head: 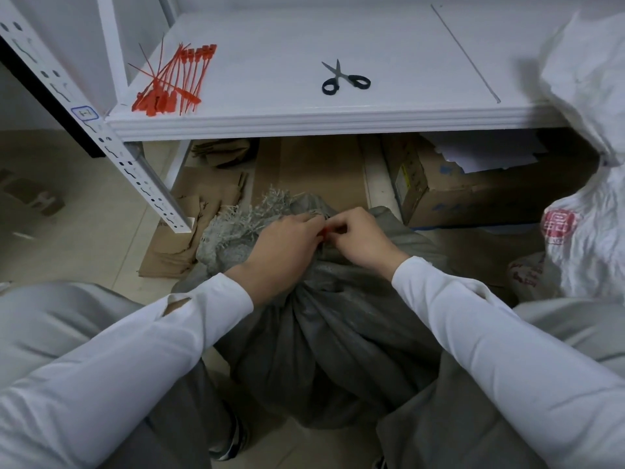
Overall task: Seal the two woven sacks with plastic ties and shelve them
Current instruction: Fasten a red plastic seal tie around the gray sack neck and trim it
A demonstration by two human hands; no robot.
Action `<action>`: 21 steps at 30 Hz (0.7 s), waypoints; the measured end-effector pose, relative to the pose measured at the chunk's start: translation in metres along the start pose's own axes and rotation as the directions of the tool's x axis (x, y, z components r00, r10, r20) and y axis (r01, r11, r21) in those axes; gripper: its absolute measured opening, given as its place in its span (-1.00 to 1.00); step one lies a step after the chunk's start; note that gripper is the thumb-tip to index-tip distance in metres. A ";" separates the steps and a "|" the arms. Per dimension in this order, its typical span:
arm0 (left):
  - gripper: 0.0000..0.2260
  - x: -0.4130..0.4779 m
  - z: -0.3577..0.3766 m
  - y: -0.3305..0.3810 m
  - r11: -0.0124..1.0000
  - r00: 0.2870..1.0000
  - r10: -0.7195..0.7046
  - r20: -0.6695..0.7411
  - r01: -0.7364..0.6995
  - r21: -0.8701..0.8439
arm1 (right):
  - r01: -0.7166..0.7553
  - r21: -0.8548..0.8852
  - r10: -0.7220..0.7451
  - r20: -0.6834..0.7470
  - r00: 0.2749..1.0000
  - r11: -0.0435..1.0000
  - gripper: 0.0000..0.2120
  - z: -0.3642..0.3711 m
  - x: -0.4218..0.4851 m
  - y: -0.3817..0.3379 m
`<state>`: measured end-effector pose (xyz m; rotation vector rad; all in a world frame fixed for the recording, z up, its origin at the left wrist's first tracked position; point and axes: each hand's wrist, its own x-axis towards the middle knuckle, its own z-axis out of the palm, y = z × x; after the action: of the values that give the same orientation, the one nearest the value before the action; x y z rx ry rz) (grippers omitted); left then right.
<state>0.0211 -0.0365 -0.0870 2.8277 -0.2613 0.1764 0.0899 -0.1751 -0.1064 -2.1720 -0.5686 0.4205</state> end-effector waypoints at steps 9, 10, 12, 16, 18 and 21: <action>-0.84 -0.010 -0.004 -0.001 0.996 1.000 0.001 0.029 -0.004 0.091 | -0.357 0.431 0.338 0.123 0.933 0.829 -0.86 -0.003 0.000 -0.009; -0.84 -0.012 -0.004 -0.002 0.994 0.999 -0.005 0.037 0.001 0.110 | -0.393 0.468 0.361 0.162 0.918 0.791 -0.85 -0.003 -0.001 -0.011; -0.85 -0.014 -0.006 -0.003 0.988 0.996 0.080 0.033 -0.083 0.130 | -0.429 0.502 0.379 0.204 0.903 0.751 -0.79 -0.001 -0.001 -0.015; -0.77 -0.016 -0.004 -0.010 0.962 0.971 0.190 0.147 -0.214 0.171 | -0.395 0.382 0.368 0.145 0.918 0.835 -0.51 0.006 0.006 -0.011; -0.75 -0.017 -0.002 -0.011 0.974 0.972 0.129 0.198 -0.162 0.160 | -0.323 0.178 0.318 0.053 0.946 0.930 -0.44 0.003 0.011 -0.008; -0.74 -0.019 0.000 -0.006 0.969 0.971 0.099 0.219 -0.144 0.200 | -0.221 -0.159 0.216 -0.048 0.975 0.962 -0.63 -0.003 0.013 -0.006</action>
<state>0.0035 -0.0276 -0.0915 3.0489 -0.4905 -0.0713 0.1005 -0.1671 -0.1016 -2.4061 -0.3565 0.4723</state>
